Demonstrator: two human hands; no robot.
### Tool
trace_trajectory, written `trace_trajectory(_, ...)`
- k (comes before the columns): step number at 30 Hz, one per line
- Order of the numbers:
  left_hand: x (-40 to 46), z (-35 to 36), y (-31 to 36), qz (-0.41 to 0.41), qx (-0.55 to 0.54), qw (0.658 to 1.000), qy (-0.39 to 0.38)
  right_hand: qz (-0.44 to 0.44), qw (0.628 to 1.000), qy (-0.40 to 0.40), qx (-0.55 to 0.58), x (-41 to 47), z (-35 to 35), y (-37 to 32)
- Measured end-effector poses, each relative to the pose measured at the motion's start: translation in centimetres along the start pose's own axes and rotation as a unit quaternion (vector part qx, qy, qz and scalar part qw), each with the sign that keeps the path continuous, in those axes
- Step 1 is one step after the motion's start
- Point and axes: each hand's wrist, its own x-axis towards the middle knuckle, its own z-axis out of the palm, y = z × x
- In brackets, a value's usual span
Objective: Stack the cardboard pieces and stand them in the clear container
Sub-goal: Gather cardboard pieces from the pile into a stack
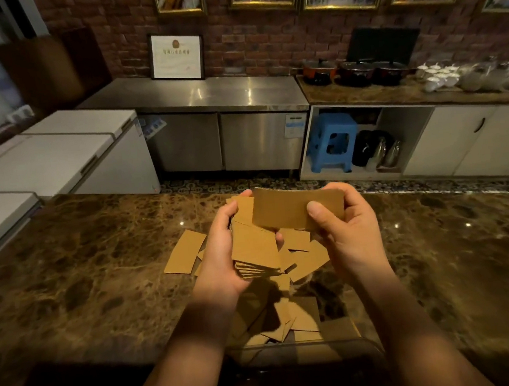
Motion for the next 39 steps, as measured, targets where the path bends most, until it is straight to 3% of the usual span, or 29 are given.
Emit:
trace_trajectory(5,0.7,0.8,0.0,-0.005,0.008,1.0,-0.025,0.122,0.983,0.051,0.131,0.9,-0.4,0.6)
trace_trajectory(8,0.8,0.7,-0.2,-0.015,-0.005,1.0,-0.024,0.122,0.981,0.078,0.126,0.9,-0.5,0.8)
trace_trajectory(10,0.8,0.8,-0.4,-0.025,-0.035,0.998,-0.035,0.047,0.993,0.091,0.055,0.5,-0.4,0.7)
trace_trajectory(12,0.9,0.9,-0.5,-0.017,-0.064,0.997,-0.039,-0.083,0.991,0.078,-0.068,0.0,-0.2,0.5)
trace_trajectory(15,1.2,1.3,-0.5,0.005,-0.05,0.998,-0.027,-0.214,0.942,-0.021,-0.259,-0.9,0.7,0.6)
trace_trajectory(17,1.3,1.5,-0.4,0.01,-0.033,0.999,-0.036,-0.214,0.913,-0.09,-0.336,-1.5,1.4,0.9)
trace_trajectory(20,1.2,1.3,-0.2,0.022,0.021,0.998,-0.063,-0.174,0.912,-0.14,-0.343,-2.0,1.8,1.1)
trace_trajectory(26,0.3,1.4,-0.2,0.016,0.079,0.996,-0.036,-0.234,0.856,-0.207,-0.413,-2.0,1.4,1.9)
trace_trajectory(30,-0.3,0.1,-0.4,0.0,0.037,0.999,-0.029,-0.283,0.827,-0.188,-0.447,-2.0,1.5,2.8)
trace_trajectory(36,-0.5,-1.7,-0.9,-0.054,0.039,0.995,-0.074,-0.263,0.835,-0.173,-0.451,-1.9,1.5,4.2)
trace_trajectory(39,-0.6,-2.6,-0.9,-0.021,0.028,0.997,-0.072,-0.175,0.848,-0.207,-0.456,-0.7,0.4,5.1)
